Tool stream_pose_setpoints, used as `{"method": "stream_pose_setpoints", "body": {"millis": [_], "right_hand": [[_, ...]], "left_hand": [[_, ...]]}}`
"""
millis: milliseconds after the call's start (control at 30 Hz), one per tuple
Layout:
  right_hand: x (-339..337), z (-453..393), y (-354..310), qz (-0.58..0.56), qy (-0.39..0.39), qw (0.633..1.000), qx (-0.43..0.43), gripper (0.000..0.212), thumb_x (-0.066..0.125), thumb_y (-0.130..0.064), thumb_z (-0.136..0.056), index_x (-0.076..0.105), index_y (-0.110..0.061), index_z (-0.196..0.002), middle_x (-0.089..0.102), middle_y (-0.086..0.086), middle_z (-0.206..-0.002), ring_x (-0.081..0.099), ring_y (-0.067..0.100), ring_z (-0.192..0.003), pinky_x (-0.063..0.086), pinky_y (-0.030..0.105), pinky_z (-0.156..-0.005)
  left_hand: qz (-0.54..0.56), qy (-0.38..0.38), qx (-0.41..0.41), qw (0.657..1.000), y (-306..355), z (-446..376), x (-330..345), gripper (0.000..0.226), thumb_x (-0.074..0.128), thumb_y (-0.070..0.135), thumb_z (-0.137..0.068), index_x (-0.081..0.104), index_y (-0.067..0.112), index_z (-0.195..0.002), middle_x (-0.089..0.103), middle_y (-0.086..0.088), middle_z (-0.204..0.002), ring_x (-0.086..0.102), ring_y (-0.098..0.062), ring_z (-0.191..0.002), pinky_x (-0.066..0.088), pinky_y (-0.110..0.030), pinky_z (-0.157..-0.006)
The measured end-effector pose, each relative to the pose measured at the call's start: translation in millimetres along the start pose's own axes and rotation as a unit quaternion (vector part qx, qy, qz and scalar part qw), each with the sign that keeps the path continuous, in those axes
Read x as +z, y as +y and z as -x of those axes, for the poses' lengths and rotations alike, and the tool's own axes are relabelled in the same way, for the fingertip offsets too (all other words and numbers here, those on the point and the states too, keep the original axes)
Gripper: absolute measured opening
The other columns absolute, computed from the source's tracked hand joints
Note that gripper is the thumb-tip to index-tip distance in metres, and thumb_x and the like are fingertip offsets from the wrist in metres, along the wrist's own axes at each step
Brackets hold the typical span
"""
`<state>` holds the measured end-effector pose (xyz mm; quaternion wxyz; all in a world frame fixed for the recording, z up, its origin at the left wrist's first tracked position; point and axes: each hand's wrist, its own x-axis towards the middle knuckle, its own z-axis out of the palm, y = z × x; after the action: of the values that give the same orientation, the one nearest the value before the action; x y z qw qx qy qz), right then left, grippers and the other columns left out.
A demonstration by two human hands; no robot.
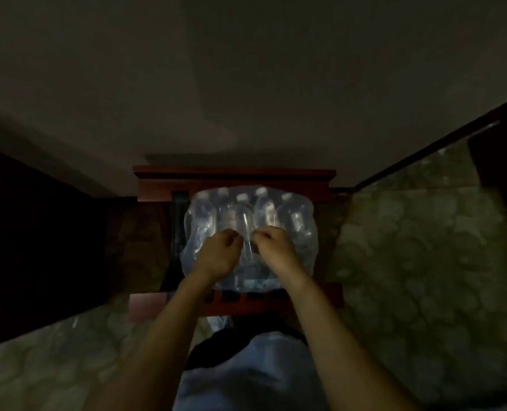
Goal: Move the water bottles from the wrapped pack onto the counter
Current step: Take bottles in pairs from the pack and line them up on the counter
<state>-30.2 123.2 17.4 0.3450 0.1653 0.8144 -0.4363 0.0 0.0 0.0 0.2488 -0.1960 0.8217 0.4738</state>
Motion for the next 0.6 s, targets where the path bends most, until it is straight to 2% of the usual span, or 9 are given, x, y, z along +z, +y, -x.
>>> {"method": "stream_pose_setpoints", "body": {"millis": [67, 133, 233, 300, 367, 467, 533, 600], "right_hand": [[14, -17, 13, -0.015, 0.001, 0.999, 0.042, 0.024, 0.047, -0.022, -0.091, 0.057, -0.016, -0.07, 0.056, 0.002, -0.067, 0.052, 0.017, -0.062, 0.042, 0.031, -0.062], [29, -32, 26, -0.016, -0.021, 0.996, 0.089, 0.02, 0.046, -0.02, -0.092, 0.061, -0.015, -0.08, 0.057, 0.003, -0.074, 0.055, 0.019, -0.069, 0.042, 0.029, -0.065], [46, -48, 39, 0.001, -0.032, 0.994, 0.108, 0.026, 0.047, -0.019, -0.093, 0.066, -0.009, -0.108, 0.059, 0.003, -0.086, 0.056, 0.019, -0.075, 0.041, 0.025, -0.068], [50, -56, 41, 0.001, -0.024, 0.995, 0.102, 0.027, 0.049, -0.019, -0.093, 0.065, -0.009, -0.113, 0.061, 0.004, -0.091, 0.053, 0.014, -0.071, 0.04, 0.021, -0.062], [52, -66, 43, 0.002, -0.012, 0.995, 0.099, 0.025, 0.05, -0.018, -0.093, 0.066, -0.007, -0.109, 0.067, 0.009, -0.097, 0.054, 0.014, -0.07, 0.038, 0.022, -0.056], [56, -77, 44, 0.026, 0.031, 0.994, 0.101, 0.025, 0.052, -0.016, -0.093, 0.067, -0.002, -0.107, 0.068, 0.017, -0.108, 0.063, 0.025, -0.086, 0.038, 0.021, -0.061], [60, -80, 46, 0.05, 0.048, 0.991, 0.116, 0.03, 0.051, -0.013, -0.094, 0.058, 0.002, -0.119, 0.059, 0.02, -0.124, 0.061, 0.03, -0.104, 0.039, 0.023, -0.071], [64, -80, 48, 0.085, 0.042, 0.988, 0.122, 0.045, 0.05, -0.01, -0.095, 0.04, 0.006, -0.137, 0.041, 0.022, -0.142, 0.05, 0.031, -0.121, 0.039, 0.023, -0.086]], "left_hand": [[0.012, 0.011, -0.039, 0.999, -9, -8, 11, 0.031, 0.044, 0.024, -0.102, 0.063, 0.005, -0.116, 0.066, -0.015, -0.112, 0.059, -0.021, -0.092, 0.038, -0.025, -0.077], [0.025, 0.019, -0.07, 0.997, -19, -16, 22, 0.032, 0.045, 0.023, -0.101, 0.062, 0.002, -0.118, 0.064, -0.017, -0.118, 0.059, -0.029, -0.107, 0.036, -0.024, -0.081], [0.026, 0.025, -0.085, 0.996, -29, -31, 32, 0.029, 0.044, 0.023, -0.101, 0.064, 0.004, -0.109, 0.066, -0.018, -0.11, 0.06, -0.032, -0.109, 0.037, -0.024, -0.079], [0.014, 0.038, -0.097, 0.994, -30, -40, 33, 0.033, 0.045, 0.025, -0.101, 0.062, 0.002, -0.116, 0.064, -0.017, -0.117, 0.059, -0.025, -0.107, 0.03, -0.016, -0.073], [0.003, 0.044, -0.116, 0.992, -34, -50, 35, 0.034, 0.046, 0.025, -0.101, 0.062, 0.0, -0.116, 0.063, -0.012, -0.111, 0.058, -0.023, -0.105, 0.028, -0.012, -0.066], [-0.018, 0.045, -0.13, 0.99, -36, -59, 40, 0.029, 0.045, 0.023, -0.1, 0.063, 0.001, -0.102, 0.065, -0.011, -0.101, 0.063, -0.027, -0.098, 0.039, -0.024, -0.072], [-0.024, 0.056, -0.129, 0.99, -37, -61, 43, 0.027, 0.044, 0.019, -0.099, 0.062, 0.0, -0.102, 0.065, -0.016, -0.102, 0.063, -0.028, -0.094, 0.049, -0.033, -0.079], [-0.05, 0.062, -0.125, 0.989, -38, -62, 44, 0.024, 0.044, 0.013, -0.097, 0.061, -0.001, -0.108, 0.064, -0.019, -0.106, 0.063, -0.031, -0.096, 0.052, -0.039, -0.085]]}}
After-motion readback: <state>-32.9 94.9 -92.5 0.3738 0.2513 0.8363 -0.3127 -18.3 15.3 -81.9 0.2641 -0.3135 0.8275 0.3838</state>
